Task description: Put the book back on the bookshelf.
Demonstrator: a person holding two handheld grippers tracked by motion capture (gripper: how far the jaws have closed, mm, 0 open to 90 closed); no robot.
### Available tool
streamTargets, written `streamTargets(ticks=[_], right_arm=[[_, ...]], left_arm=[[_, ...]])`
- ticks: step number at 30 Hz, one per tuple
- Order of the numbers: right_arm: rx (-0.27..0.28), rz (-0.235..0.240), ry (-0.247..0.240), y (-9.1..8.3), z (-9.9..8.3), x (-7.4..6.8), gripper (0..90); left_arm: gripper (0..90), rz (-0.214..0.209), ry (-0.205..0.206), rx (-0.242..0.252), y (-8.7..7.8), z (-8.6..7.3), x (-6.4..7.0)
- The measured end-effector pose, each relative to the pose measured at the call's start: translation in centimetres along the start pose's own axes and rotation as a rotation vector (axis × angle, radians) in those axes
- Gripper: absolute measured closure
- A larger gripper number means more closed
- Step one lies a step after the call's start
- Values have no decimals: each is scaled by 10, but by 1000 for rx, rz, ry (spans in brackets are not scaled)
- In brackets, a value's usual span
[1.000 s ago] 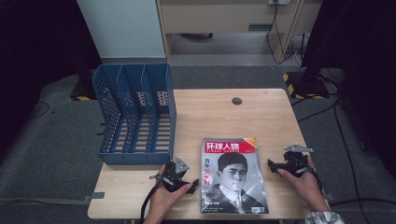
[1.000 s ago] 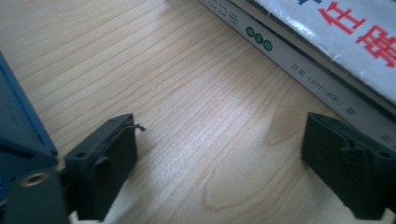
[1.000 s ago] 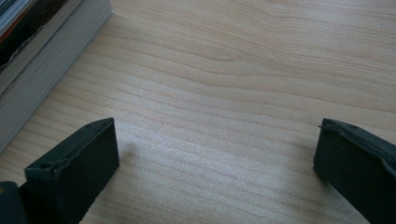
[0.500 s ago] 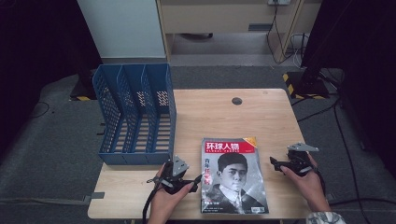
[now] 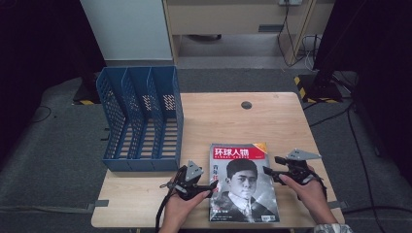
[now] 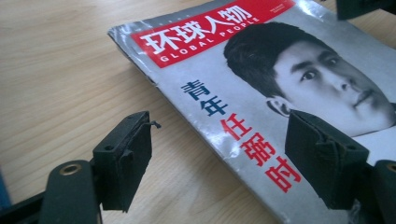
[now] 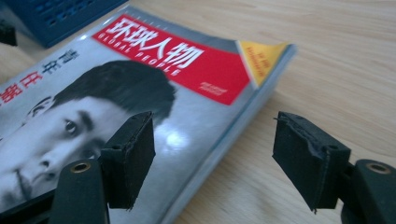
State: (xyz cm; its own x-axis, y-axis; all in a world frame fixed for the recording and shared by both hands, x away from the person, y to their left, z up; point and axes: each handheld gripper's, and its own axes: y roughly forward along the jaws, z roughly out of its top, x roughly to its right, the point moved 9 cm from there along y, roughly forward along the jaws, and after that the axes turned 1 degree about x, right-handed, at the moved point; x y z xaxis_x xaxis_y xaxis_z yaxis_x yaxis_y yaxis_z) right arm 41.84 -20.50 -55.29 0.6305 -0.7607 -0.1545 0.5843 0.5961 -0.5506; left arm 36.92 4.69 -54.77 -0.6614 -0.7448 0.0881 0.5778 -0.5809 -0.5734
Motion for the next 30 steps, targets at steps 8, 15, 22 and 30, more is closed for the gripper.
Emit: streamTargets(ticks=[8, 15, 22, 30], right_arm=[[-18, 18, -40, 10, 0, -11, 362], [-8, 41, -70, 14, 2, -16, 394], [-44, 42, -124, 22, -1, -23, 365], [-48, 48, -121, 24, -2, -25, 332]], left_arm=[[228, -7, 26, -46, 9, -8, 7], [231, 6, -1, -39, 8, -7, 2], [206, 2, -18, -50, 12, -6, -1], [139, -18, -94, -64, 25, -8, -10]])
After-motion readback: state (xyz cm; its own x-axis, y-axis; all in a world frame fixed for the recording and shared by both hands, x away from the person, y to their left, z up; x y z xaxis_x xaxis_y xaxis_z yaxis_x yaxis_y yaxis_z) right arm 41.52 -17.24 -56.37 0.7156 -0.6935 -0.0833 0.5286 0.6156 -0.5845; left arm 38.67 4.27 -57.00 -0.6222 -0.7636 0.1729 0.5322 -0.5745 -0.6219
